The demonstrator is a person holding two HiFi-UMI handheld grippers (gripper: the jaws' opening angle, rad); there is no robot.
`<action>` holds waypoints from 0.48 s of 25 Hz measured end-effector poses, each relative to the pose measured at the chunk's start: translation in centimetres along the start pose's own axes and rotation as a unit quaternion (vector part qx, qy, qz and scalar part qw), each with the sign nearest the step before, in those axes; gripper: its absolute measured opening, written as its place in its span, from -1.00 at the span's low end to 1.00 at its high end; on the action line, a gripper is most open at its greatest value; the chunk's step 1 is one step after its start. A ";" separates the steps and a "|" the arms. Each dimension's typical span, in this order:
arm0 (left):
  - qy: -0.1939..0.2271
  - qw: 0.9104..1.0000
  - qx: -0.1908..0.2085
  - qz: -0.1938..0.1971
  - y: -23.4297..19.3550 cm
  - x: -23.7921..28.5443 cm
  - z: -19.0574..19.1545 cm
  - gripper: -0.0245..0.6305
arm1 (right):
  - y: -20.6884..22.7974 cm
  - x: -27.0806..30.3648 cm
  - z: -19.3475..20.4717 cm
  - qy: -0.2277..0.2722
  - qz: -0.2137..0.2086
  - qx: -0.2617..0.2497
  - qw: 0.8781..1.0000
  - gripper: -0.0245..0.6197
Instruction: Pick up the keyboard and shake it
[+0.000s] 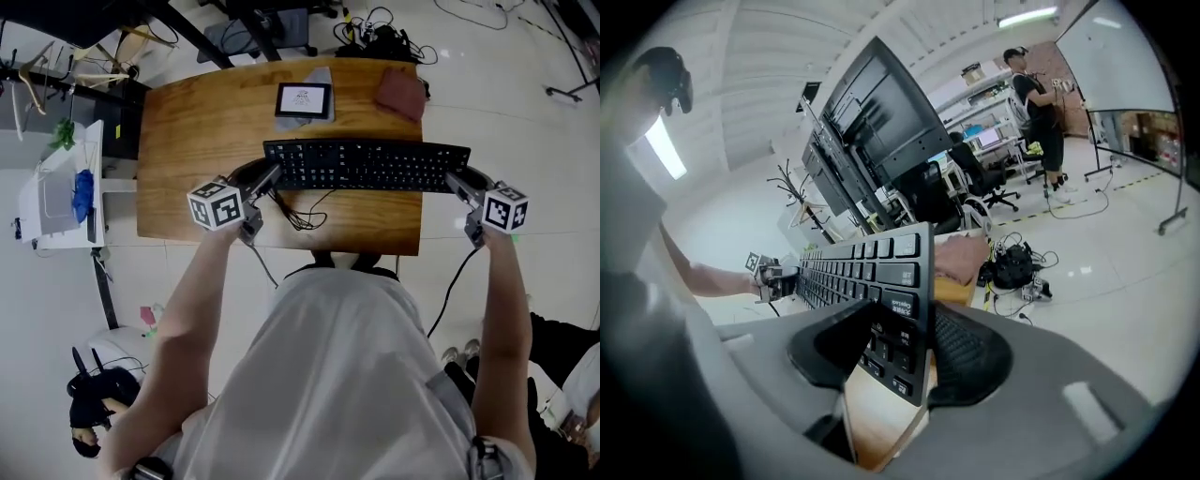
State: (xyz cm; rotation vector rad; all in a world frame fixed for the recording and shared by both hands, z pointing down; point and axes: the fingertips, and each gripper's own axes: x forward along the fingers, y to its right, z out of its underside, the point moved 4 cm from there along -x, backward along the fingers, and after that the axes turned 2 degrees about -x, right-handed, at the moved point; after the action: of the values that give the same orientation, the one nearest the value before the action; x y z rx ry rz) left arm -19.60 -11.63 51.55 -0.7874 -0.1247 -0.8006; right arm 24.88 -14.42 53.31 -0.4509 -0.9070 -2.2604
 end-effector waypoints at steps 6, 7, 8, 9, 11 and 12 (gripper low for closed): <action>0.054 0.996 0.067 0.005 1.9 -1.0 -4.6 -0.61 | -1.6 -1.4 -4.2 0.057 0.012 -0.047 0.997 -0.37; 0.063 0.995 0.078 0.006 2.2 -1.2 -5.4 -0.60 | -1.9 -1.7 -5.0 0.066 0.014 -0.055 0.996 -0.37; 0.071 0.994 0.088 0.009 2.5 -1.3 -6.1 -0.60 | -2.1 -2.0 -5.8 0.074 0.017 -0.065 0.995 -0.37; 0.079 0.992 0.098 0.011 2.8 -1.4 -6.8 -0.60 | -2.3 -2.3 -6.5 0.082 0.020 -0.074 0.994 -0.37; 0.094 0.989 0.115 0.014 3.2 -1.8 -8.1 -0.60 | -2.9 -2.6 -8.1 0.099 0.024 -0.094 0.990 -0.36; 0.102 0.987 0.123 0.013 3.3 -2.2 -8.8 -0.60 | -3.3 -2.6 -8.8 0.108 0.024 -0.104 0.988 -0.36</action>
State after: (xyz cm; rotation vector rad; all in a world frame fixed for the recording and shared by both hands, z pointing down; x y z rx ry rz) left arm -20.49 -14.79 42.49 -0.4693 -0.0292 -0.8194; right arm 23.92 -17.72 44.17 -0.3066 -0.5490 -2.3155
